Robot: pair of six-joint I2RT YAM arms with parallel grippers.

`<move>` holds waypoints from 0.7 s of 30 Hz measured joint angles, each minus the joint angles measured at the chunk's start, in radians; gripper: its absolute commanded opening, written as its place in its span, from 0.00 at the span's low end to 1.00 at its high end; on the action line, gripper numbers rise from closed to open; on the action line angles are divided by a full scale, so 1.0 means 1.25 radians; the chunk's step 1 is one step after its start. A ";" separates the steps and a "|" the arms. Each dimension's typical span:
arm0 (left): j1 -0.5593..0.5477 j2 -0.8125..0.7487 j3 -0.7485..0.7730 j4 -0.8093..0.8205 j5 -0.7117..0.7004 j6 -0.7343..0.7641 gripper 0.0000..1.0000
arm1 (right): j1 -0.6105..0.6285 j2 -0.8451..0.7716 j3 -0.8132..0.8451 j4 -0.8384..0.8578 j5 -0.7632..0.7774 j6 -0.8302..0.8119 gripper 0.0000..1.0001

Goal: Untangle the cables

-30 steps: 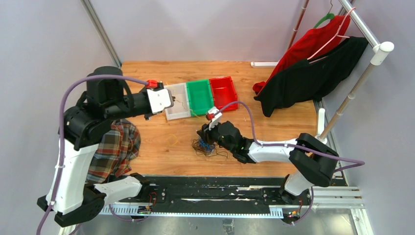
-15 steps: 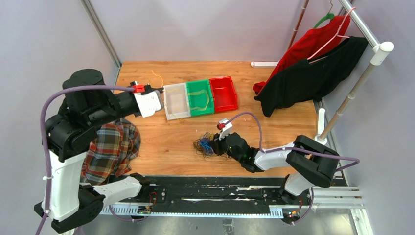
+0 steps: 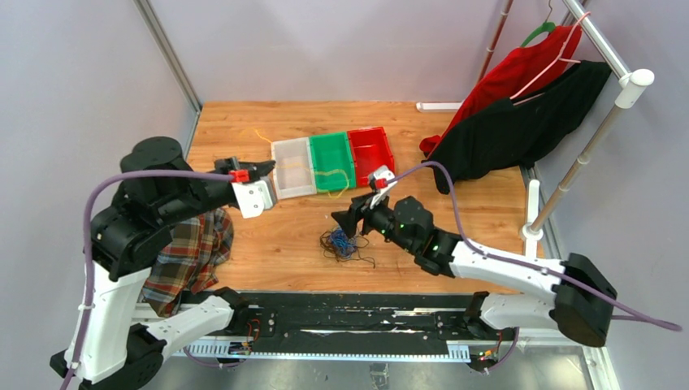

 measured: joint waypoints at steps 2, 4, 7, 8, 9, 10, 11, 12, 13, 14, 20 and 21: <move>0.000 -0.023 -0.060 0.004 0.021 0.021 0.00 | -0.002 -0.038 0.073 -0.066 -0.030 -0.039 0.68; 0.000 -0.044 -0.106 0.018 0.032 0.048 0.00 | -0.005 -0.072 0.129 -0.123 -0.061 -0.075 0.69; 0.000 -0.070 -0.177 0.022 0.031 0.098 0.00 | -0.011 -0.123 0.191 -0.201 -0.113 -0.121 0.71; 0.000 -0.084 -0.208 0.024 0.027 0.120 0.00 | -0.013 -0.137 0.206 -0.221 -0.129 -0.133 0.71; 0.000 -0.092 -0.228 0.025 0.024 0.135 0.00 | -0.013 -0.151 0.219 -0.240 -0.147 -0.145 0.72; 0.000 -0.103 -0.254 0.027 0.021 0.153 0.00 | -0.014 -0.161 0.228 -0.252 -0.161 -0.153 0.72; 0.000 -0.115 -0.281 0.028 0.016 0.173 0.00 | -0.014 -0.169 0.237 -0.266 -0.178 -0.161 0.72; 0.000 -0.125 -0.305 0.026 0.014 0.191 0.00 | -0.014 -0.174 0.245 -0.276 -0.193 -0.168 0.72; 0.000 -0.133 -0.329 0.026 0.012 0.211 0.00 | -0.014 -0.174 0.254 -0.284 -0.210 -0.176 0.73; 0.000 -0.139 -0.348 0.026 0.010 0.231 0.00 | -0.014 -0.172 0.264 -0.293 -0.226 -0.182 0.73; 0.000 -0.174 -0.417 0.026 0.018 0.348 0.00 | -0.014 -0.099 0.327 -0.290 -0.326 -0.190 0.74; 0.000 -0.178 -0.420 0.026 0.022 0.364 0.00 | -0.014 -0.074 0.335 -0.274 -0.347 -0.187 0.74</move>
